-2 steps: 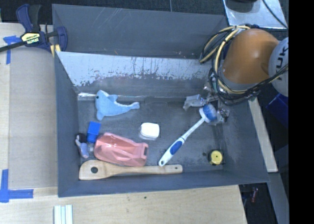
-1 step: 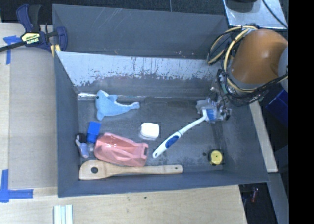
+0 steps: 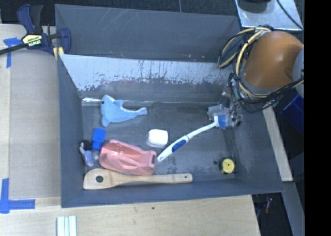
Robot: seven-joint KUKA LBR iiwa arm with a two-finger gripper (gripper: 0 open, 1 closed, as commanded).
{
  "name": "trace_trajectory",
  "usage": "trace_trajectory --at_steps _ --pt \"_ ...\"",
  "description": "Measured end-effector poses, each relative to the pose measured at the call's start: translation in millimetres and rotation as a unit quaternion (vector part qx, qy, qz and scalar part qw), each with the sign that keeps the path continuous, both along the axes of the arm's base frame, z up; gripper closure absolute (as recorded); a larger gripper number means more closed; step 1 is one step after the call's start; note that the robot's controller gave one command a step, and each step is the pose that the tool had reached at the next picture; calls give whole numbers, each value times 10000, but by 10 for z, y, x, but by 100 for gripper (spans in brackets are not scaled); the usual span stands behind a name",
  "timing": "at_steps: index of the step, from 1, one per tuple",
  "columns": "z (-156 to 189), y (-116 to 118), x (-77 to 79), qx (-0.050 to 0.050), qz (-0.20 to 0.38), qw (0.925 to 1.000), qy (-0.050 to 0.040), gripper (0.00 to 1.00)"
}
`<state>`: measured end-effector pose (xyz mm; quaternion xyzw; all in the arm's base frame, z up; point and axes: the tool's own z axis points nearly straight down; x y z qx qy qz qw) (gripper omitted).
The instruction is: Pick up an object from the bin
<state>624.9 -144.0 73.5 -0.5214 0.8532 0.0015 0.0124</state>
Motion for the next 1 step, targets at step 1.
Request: trace_trajectory --at_steps 1 --pt "86 -8 -21 -14 12 10000 19 100"
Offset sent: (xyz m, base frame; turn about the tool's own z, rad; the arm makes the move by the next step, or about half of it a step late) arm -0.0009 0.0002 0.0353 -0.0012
